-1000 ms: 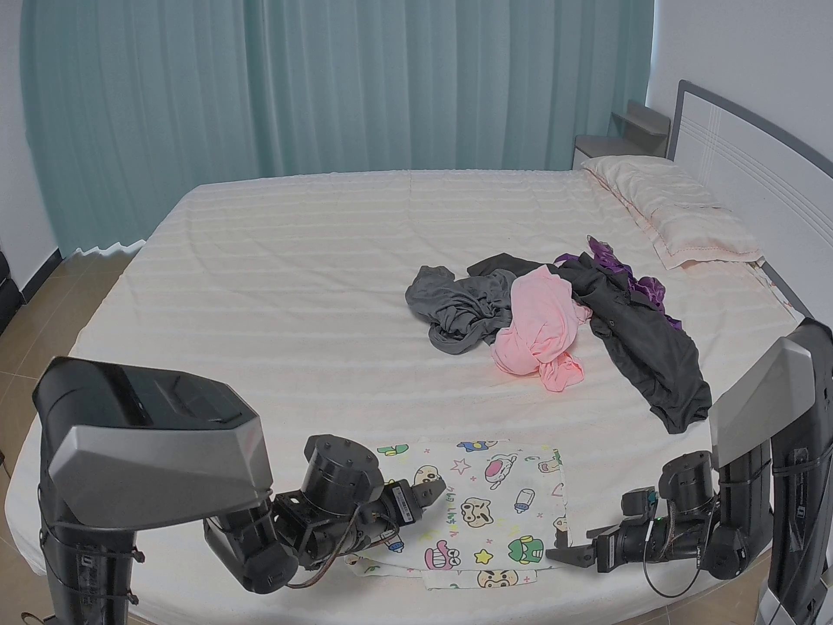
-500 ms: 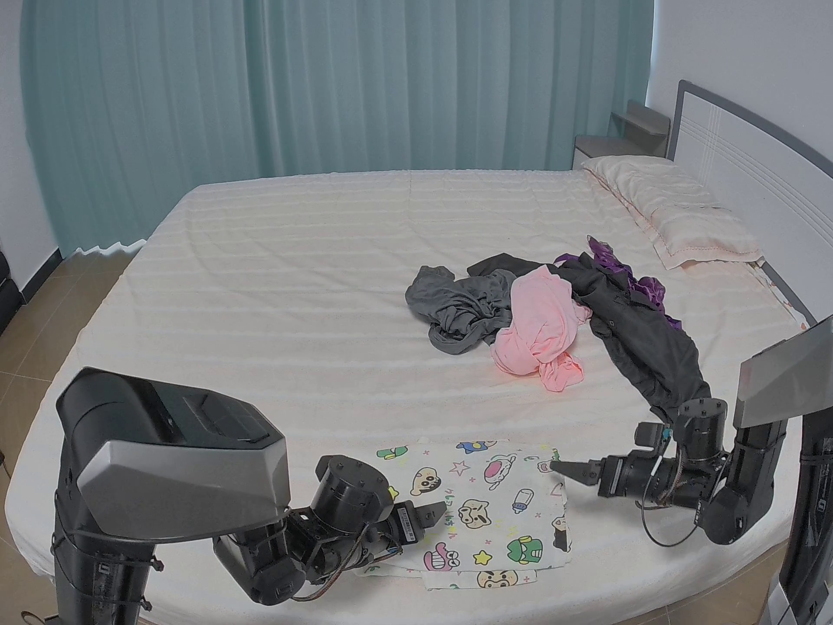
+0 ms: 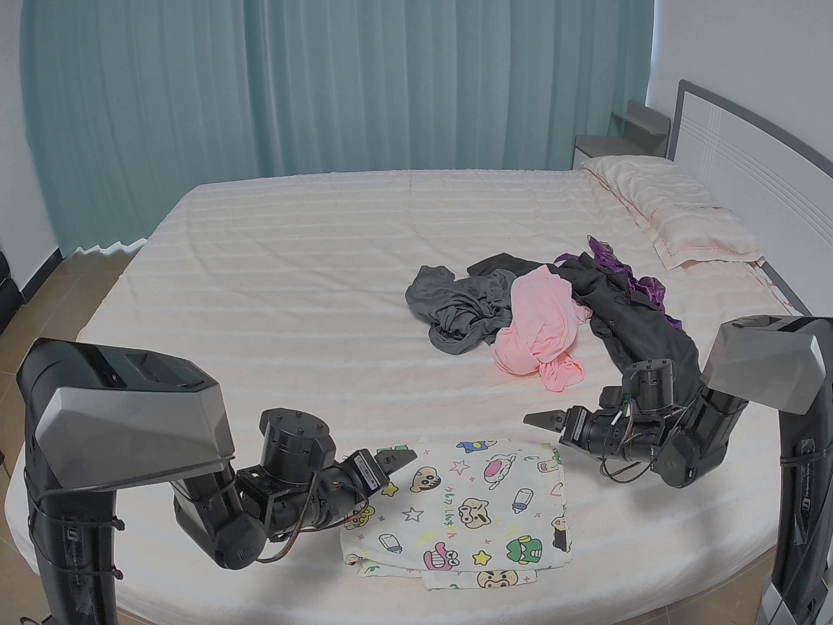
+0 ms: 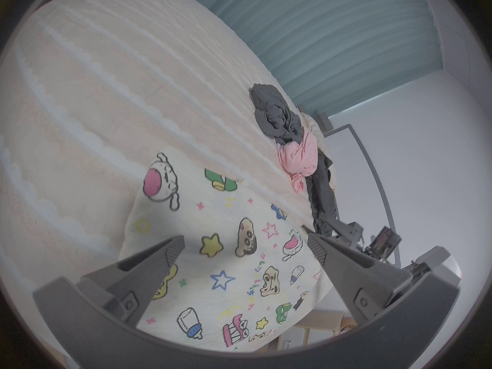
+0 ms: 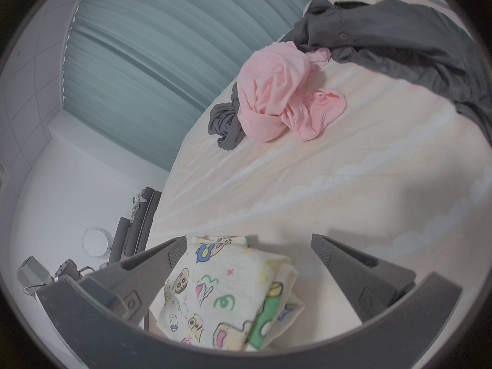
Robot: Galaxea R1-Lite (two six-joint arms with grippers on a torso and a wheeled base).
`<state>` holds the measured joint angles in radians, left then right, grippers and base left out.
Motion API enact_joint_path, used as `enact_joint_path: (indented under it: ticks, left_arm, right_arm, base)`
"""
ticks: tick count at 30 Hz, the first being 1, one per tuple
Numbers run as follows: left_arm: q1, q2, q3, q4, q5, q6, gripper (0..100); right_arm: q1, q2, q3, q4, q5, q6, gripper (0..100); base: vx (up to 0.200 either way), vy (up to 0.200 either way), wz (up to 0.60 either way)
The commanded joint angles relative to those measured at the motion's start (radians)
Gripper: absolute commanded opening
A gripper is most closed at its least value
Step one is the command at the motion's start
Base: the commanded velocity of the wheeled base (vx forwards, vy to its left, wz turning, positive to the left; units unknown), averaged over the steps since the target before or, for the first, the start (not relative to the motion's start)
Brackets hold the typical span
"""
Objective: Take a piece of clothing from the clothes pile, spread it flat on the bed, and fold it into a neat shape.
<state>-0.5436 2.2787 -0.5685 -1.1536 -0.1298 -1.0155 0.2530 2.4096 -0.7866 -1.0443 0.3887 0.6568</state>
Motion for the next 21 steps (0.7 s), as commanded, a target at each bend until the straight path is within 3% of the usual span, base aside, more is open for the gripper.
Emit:
enact_joint_path:
  ticks: [1,9,15,21]
  left_arm:
    - [0.011,-0.011,-0.002,-0.001,-0.002,-0.001,100]
    - [0.011,-0.011,-0.005,-0.001,-0.001,-0.001,100]
    - [0.01,-0.007,-0.005,-0.003,-0.001,0.002,100]
    - [0.008,-0.007,-0.005,-0.003,0.001,0.005,100]
  right_arm:
    - [0.009,0.052,-0.034,0.004,0.001,0.001,0]
    - [0.017,0.052,-0.126,0.171,-0.001,0.006,0]
    - [-0.001,0.057,-0.148,0.164,-0.004,0.018,0]
    - [-0.024,0.065,-0.16,0.055,-0.025,0.136,0]
  base:
    - [0.0,0.0,0.0]
    - [0.0,0.0,0.0]
    - [0.0,0.0,0.0]
    - [0.0,0.0,0.0]
